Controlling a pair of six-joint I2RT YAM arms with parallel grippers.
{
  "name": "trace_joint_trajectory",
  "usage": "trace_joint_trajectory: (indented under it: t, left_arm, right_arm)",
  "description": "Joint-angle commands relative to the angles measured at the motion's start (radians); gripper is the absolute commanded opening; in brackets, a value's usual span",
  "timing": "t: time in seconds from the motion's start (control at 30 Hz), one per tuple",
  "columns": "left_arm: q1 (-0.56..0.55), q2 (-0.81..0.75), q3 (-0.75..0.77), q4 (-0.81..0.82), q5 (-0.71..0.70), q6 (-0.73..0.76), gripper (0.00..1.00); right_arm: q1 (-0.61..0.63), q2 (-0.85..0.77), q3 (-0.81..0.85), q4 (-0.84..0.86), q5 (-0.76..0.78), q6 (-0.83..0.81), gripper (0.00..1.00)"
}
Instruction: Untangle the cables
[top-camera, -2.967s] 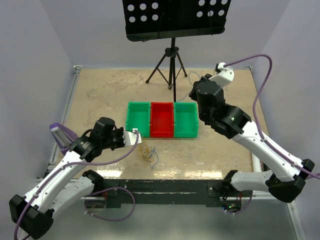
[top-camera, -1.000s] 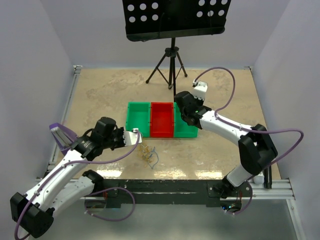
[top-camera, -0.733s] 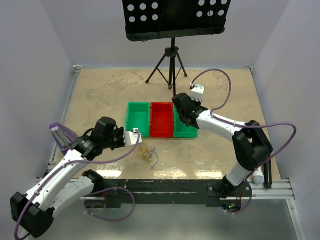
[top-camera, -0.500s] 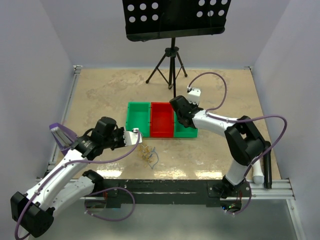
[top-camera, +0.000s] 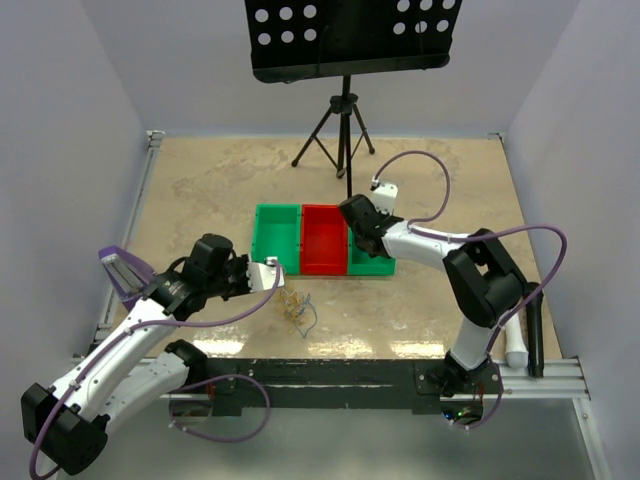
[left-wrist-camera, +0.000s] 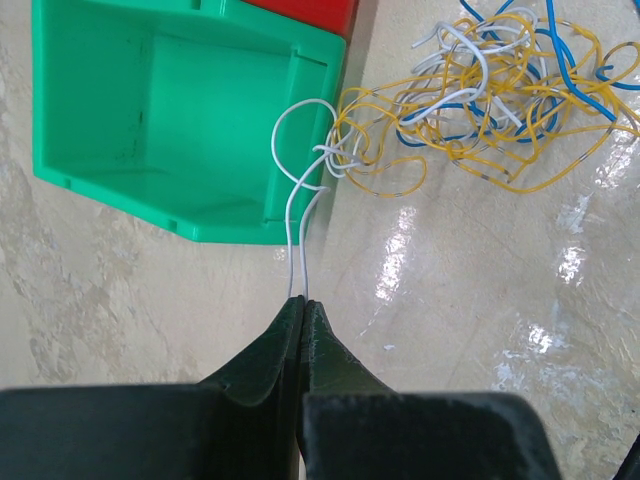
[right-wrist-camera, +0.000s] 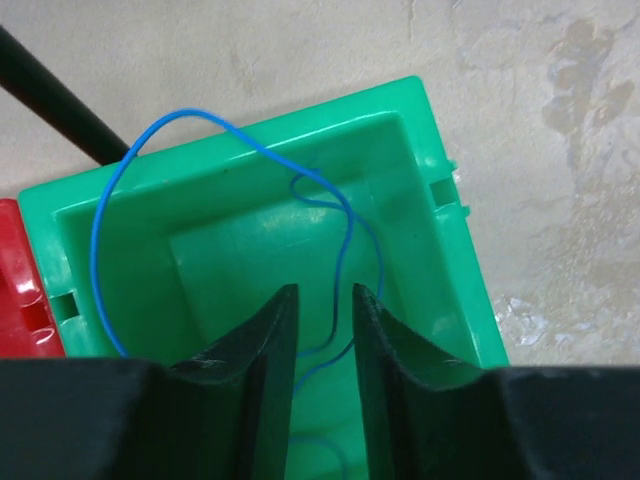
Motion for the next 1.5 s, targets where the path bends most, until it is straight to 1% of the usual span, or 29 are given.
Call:
trace_joint_trajectory:
  t: [0.0,0.13,0.17,0.4,0.47,0.53,0.6,0.67,0.7,0.8,0.87,0.93,1.0,1.07,1.17,1.27,1.47]
  left_arm:
    - [0.003,-0.011,0.015,0.017,0.033,-0.012,0.0]
    - [0.003,-0.011,0.013,0.016,0.033,-0.014,0.0]
    - [0.003,-0.013,0.013,0.014,0.03,-0.012,0.0]
    - [0.003,-0.011,0.029,0.017,0.049,-0.032,0.0]
    - [0.003,-0.01,0.036,0.017,0.064,-0.045,0.0]
    - [0.003,-0.005,0.041,0.019,0.082,-0.058,0.0]
    - [0.004,-0.01,0.049,0.019,0.092,-0.072,0.0]
    - [0.003,-0.019,0.047,0.027,0.096,-0.078,0.0]
    - [0.003,-0.025,0.041,0.031,0.095,-0.078,0.0]
    - [0.003,-0.013,0.02,0.04,0.081,-0.08,0.0]
    - [0.003,0.004,0.012,0.039,0.064,-0.083,0.0]
    - [0.003,0.015,0.001,0.036,0.056,-0.084,0.0]
    - [0.003,0.013,-0.022,0.04,0.037,-0.083,0.0]
    - [0.003,0.001,-0.057,0.05,0.001,-0.08,0.0]
    - [0.004,-0.02,-0.088,0.047,-0.016,-0.066,0.0]
    - [0.003,-0.022,-0.106,0.047,-0.037,-0.054,0.0]
    - [0.003,0.0,-0.132,0.054,-0.054,-0.035,0.0]
  right_arm:
    - [-0.001,-0.06,0.048,-0.041,-0.044,0.026,0.39]
    - [-0.001,-0.16,0.016,-0.05,-0.082,0.043,0.53]
    - [-0.001,-0.18,0.011,-0.059,-0.084,0.043,0.55]
    - [-0.001,-0.331,-0.007,-0.092,-0.14,0.037,0.55]
    - [-0.001,-0.391,-0.032,-0.064,-0.183,0.012,0.54]
    - [0.008,-0.463,-0.085,-0.012,-0.258,-0.008,0.53]
    - [0.057,-0.546,-0.159,0.054,-0.314,-0.015,0.52]
    - [0.153,-0.588,-0.233,0.114,-0.323,-0.025,0.51]
    - [0.227,-0.597,-0.269,0.138,-0.337,-0.02,0.5]
    - [0.372,-0.579,-0.365,0.244,-0.377,0.001,0.49]
    - [0.439,-0.557,-0.423,0.31,-0.406,0.003,0.49]
    - [0.486,-0.531,-0.445,0.361,-0.407,0.0,0.48]
    - [0.509,-0.502,-0.446,0.392,-0.406,-0.014,0.49]
    - [0.514,-0.464,-0.44,0.422,-0.415,-0.035,0.5]
    - [0.517,-0.393,-0.425,0.461,-0.435,-0.072,0.52]
    - [0.523,-0.303,-0.385,0.424,-0.417,-0.075,0.51]
    - [0.583,-0.26,-0.403,0.415,-0.378,-0.054,0.5]
